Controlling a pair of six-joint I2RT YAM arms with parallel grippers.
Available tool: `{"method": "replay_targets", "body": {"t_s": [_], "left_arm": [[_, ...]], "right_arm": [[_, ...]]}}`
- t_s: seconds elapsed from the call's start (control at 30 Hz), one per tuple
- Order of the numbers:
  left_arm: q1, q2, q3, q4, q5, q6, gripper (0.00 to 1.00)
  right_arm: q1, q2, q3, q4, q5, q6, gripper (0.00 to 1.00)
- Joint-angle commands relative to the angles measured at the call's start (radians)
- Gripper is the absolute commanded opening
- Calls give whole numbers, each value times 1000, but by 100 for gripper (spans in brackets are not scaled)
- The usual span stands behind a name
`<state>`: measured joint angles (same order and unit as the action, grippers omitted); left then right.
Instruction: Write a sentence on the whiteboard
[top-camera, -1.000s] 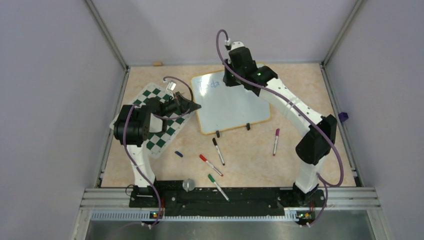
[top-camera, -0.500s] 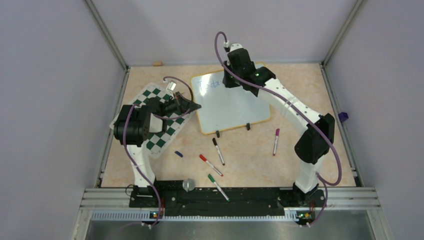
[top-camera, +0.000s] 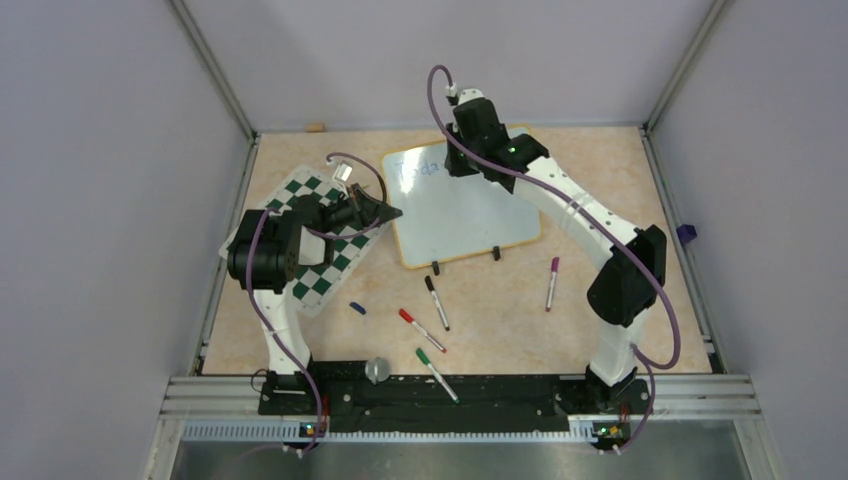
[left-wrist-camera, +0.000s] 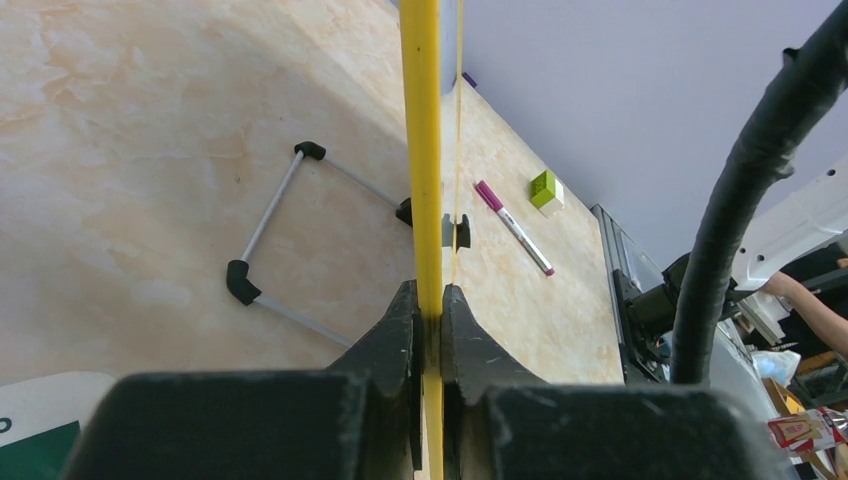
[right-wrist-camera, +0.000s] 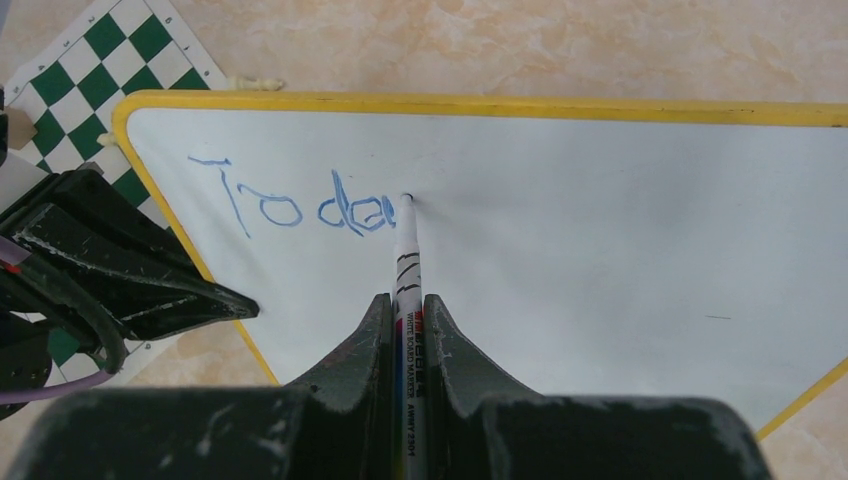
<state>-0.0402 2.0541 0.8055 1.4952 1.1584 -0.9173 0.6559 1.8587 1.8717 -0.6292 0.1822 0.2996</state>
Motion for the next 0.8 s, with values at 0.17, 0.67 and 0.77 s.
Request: {"method": "replay_targets", "body": {"t_s": [0.17,0.67,0.77], "left_arm": [[4,-27,1,124,3,73,0],[4,-29,-3,125,-2,74,0],[3,-29,-2,125,1,75,0]], "right_arm": [[-9,-9,-41,5,30,19,0],[-13,-16,-49,2,69,30,0],[-18,-4,-23,-1,75,29,0]]}}
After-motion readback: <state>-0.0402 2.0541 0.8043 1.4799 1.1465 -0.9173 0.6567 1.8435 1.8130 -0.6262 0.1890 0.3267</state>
